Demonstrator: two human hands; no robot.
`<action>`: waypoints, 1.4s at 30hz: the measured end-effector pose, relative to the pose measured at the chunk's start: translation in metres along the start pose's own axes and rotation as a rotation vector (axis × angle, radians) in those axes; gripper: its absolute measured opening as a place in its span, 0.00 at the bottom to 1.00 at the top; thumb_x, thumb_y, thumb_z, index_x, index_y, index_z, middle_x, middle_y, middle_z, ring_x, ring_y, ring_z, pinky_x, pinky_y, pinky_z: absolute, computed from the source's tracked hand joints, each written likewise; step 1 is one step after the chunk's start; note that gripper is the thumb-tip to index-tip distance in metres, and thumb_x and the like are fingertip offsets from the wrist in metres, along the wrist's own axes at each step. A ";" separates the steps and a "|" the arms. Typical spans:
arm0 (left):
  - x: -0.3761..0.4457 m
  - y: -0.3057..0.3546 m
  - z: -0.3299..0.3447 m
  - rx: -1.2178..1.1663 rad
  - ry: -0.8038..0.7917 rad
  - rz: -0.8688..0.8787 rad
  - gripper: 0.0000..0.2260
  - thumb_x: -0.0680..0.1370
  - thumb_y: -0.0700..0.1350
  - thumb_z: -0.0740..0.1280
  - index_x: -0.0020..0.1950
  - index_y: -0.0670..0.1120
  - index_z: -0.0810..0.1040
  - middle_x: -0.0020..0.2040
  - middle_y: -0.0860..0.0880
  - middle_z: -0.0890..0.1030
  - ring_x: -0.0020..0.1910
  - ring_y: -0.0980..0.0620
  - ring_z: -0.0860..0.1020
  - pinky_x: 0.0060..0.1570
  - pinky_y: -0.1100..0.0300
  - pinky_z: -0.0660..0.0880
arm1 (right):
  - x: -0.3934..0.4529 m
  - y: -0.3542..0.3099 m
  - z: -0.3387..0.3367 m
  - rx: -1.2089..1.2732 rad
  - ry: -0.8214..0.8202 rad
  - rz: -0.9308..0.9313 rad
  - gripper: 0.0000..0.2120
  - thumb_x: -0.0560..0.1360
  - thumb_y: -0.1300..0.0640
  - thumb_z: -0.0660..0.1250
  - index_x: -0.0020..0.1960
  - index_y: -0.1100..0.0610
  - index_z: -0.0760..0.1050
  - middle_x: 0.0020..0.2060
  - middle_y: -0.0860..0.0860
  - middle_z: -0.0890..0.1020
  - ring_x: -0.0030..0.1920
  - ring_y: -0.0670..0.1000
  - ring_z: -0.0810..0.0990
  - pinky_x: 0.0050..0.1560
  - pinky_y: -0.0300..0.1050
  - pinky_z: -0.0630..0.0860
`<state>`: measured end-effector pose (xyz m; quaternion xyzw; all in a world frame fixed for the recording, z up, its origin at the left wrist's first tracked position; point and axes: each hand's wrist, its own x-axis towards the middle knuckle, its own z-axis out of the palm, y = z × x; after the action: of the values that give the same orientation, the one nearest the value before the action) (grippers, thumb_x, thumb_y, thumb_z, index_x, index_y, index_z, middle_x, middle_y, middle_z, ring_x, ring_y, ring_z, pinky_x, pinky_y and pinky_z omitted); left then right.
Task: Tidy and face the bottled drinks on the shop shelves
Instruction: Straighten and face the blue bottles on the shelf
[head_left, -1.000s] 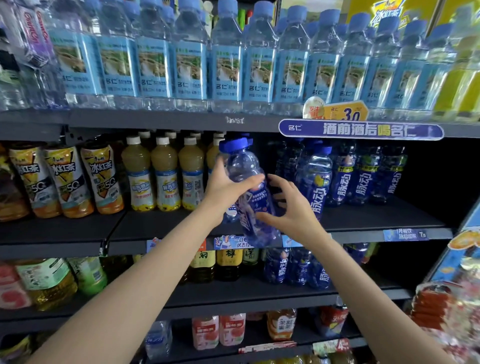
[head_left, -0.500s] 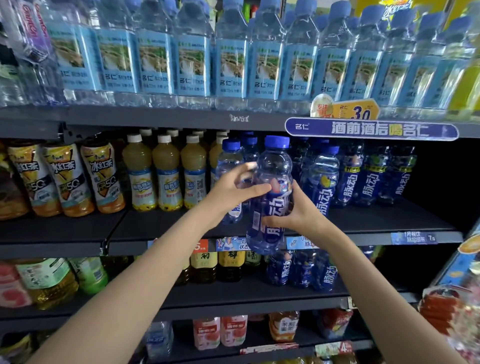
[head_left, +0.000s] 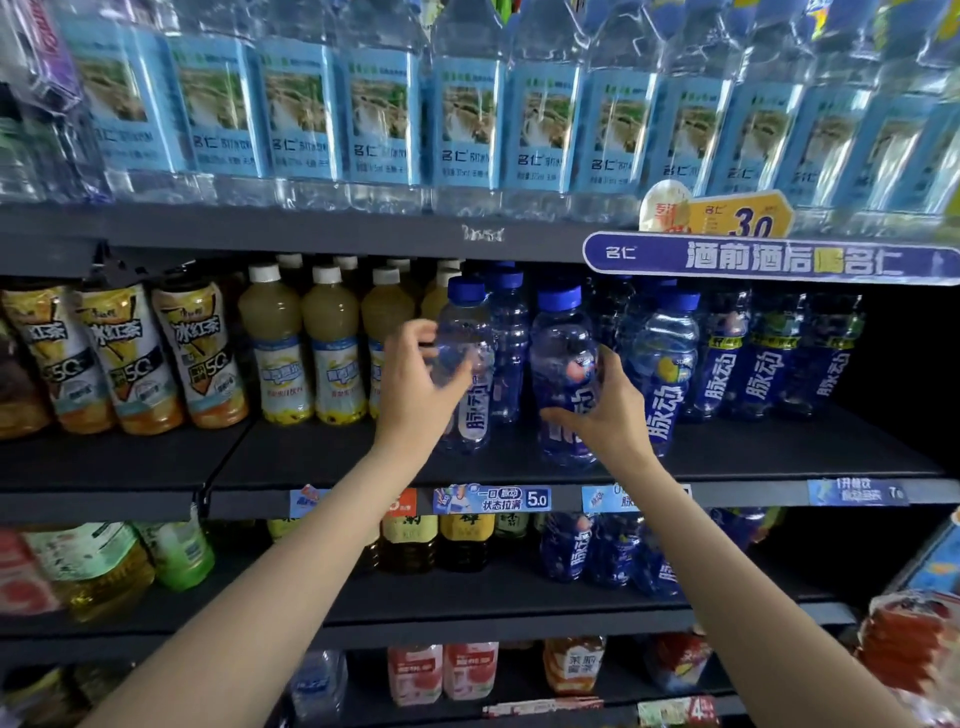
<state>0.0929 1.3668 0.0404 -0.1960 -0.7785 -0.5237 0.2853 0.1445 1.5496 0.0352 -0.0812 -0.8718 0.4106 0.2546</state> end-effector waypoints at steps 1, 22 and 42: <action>0.000 -0.009 -0.001 0.048 0.025 -0.042 0.26 0.72 0.45 0.72 0.64 0.39 0.67 0.60 0.43 0.71 0.53 0.53 0.72 0.53 0.62 0.71 | 0.007 0.004 0.003 -0.019 -0.006 0.018 0.45 0.67 0.57 0.77 0.76 0.60 0.54 0.71 0.56 0.67 0.69 0.56 0.67 0.61 0.43 0.66; 0.014 -0.069 0.020 0.050 -0.354 -0.267 0.21 0.69 0.48 0.75 0.58 0.45 0.72 0.53 0.52 0.78 0.52 0.57 0.75 0.50 0.64 0.70 | 0.115 0.060 0.084 -0.243 0.213 0.293 0.23 0.76 0.58 0.67 0.66 0.66 0.64 0.64 0.63 0.70 0.60 0.64 0.74 0.55 0.55 0.72; 0.011 -0.017 0.102 0.108 -0.514 -0.192 0.24 0.69 0.53 0.74 0.58 0.41 0.74 0.52 0.47 0.80 0.49 0.49 0.78 0.48 0.59 0.73 | 0.030 0.059 -0.017 -0.290 0.645 -0.324 0.25 0.69 0.62 0.70 0.63 0.61 0.65 0.57 0.66 0.70 0.56 0.59 0.65 0.57 0.53 0.66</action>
<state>0.0499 1.4546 0.0058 -0.2320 -0.8670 -0.4394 0.0376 0.1239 1.6102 0.0110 -0.1026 -0.7976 0.1911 0.5629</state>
